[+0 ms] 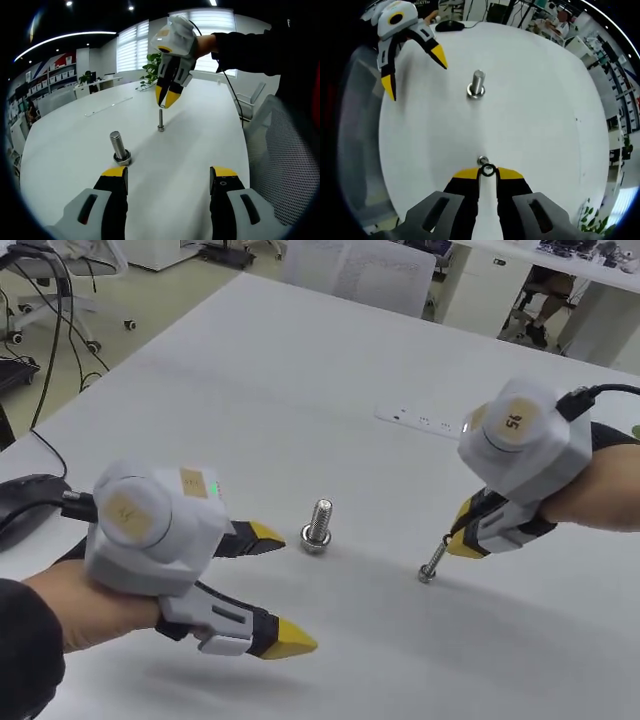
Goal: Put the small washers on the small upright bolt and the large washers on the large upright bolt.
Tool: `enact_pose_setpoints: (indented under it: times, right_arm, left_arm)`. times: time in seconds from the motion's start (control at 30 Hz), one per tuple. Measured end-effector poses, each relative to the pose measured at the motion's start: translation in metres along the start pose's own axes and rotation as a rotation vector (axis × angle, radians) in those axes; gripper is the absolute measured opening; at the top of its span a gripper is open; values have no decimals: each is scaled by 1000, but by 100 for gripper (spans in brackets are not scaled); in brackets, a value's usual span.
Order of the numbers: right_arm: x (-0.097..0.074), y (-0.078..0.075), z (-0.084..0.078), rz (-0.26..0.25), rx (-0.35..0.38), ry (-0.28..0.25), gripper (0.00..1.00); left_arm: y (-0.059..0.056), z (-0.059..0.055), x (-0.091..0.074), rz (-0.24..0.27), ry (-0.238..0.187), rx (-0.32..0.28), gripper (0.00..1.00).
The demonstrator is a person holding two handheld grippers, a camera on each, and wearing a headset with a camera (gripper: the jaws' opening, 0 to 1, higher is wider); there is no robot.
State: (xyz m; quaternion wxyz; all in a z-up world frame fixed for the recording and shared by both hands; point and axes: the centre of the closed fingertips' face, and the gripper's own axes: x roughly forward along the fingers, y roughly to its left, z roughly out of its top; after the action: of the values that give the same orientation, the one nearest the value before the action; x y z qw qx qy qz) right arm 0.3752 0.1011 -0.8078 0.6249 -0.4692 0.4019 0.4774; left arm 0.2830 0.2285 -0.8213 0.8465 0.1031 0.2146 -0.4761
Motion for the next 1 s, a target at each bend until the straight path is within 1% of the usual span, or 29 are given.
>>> enact_pose_setpoints:
  times: [0.3, 1.0]
  right_arm:
    - [4, -2, -1, 6, -5, 9, 13]
    - [14, 1, -1, 31, -7, 24, 13]
  left_arm:
    - [1, -1, 0, 4, -1, -4, 66]
    - [1, 0, -3, 17, -2, -7, 66]
